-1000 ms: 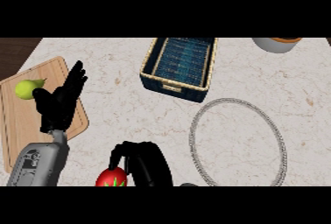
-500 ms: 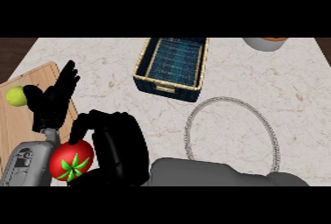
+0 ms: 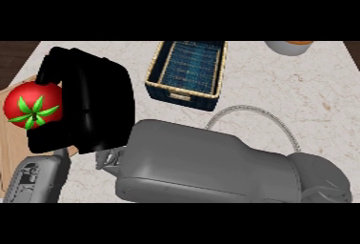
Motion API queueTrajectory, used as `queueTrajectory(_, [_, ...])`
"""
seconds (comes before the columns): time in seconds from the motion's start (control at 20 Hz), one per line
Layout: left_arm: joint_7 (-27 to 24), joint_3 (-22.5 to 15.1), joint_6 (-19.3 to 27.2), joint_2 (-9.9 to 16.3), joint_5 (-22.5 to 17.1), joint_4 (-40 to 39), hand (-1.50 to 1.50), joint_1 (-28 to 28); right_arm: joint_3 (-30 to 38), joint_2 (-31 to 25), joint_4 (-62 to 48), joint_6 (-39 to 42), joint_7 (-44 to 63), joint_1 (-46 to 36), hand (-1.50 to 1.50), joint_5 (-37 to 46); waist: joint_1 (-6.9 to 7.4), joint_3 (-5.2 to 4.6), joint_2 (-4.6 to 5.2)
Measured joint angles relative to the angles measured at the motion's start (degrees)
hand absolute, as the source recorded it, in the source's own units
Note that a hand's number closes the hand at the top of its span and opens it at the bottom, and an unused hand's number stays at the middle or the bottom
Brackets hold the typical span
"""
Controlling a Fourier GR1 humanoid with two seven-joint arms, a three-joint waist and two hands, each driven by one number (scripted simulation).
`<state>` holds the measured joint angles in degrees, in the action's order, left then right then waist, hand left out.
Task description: Pick the tomato from the placemat and place it in the basket
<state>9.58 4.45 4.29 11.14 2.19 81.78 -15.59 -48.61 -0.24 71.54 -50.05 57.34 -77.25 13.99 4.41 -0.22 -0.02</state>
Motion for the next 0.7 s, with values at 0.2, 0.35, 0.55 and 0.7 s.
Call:
queueTrajectory(0.2, [0.0, 0.3, -0.5, 0.0, -0.5, 0.0, 0.00, 0.1, 1.8, 0.1, -8.2, -0.4, 2.0, -8.1, 1.50, -2.5, 0.07, -0.03, 0.22])
queueTrajectory(0.35, [0.0, 0.5, -0.4, 0.2, -0.5, 0.1, 0.00, 0.0, 3.0, 0.1, -14.1, -0.4, 1.7, -12.1, 1.50, -4.5, -0.27, -0.01, 0.39])
queueTrajectory(0.55, [0.1, 1.1, -0.6, 0.7, -0.8, 0.3, 0.00, -0.3, 2.3, 0.2, -20.6, 0.3, 1.3, -16.2, 1.50, -7.7, -0.19, -0.01, 0.60])
queueTrajectory(0.7, [0.5, 0.6, -0.6, 0.5, -0.5, 1.2, 0.00, 0.1, 2.6, 0.2, -25.2, 1.2, -0.1, -18.2, 1.50, -10.0, -0.05, -0.01, 0.75])
